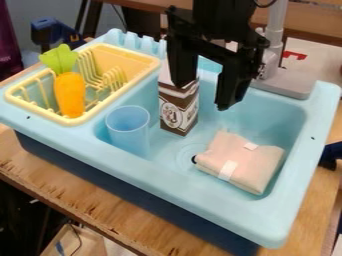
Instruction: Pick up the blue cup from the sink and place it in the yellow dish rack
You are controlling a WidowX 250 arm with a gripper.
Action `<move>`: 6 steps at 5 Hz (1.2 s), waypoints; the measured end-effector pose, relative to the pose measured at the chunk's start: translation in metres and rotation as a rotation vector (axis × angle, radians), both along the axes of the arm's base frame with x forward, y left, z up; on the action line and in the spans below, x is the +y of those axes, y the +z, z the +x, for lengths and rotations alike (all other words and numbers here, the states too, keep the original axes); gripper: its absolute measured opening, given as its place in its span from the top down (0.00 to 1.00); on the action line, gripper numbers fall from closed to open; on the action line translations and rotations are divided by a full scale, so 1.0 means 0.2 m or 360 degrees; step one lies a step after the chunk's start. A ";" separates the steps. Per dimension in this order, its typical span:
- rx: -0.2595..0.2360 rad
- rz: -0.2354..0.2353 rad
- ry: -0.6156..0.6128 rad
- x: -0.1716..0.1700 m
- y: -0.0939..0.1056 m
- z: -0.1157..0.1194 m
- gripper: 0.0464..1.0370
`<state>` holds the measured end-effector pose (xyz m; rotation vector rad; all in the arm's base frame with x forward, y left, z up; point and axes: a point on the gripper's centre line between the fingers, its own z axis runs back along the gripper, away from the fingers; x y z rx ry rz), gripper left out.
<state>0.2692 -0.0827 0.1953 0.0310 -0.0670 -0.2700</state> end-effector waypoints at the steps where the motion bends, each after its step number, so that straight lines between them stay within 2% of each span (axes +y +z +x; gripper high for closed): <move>1: 0.0049 0.0014 0.0000 0.00 -0.04 -0.01 0.04; 2: 0.0080 0.0053 -0.0028 0.07 -0.07 -0.03 0.04; 3: 0.0107 0.0061 0.0013 0.21 -0.05 -0.09 0.04; 4: 0.0162 0.0110 0.0028 0.28 -0.08 -0.14 0.04; 5: 0.0186 0.0137 0.0041 0.31 -0.09 -0.14 0.04; 6: 0.0189 0.0150 0.0034 0.31 -0.14 -0.13 0.04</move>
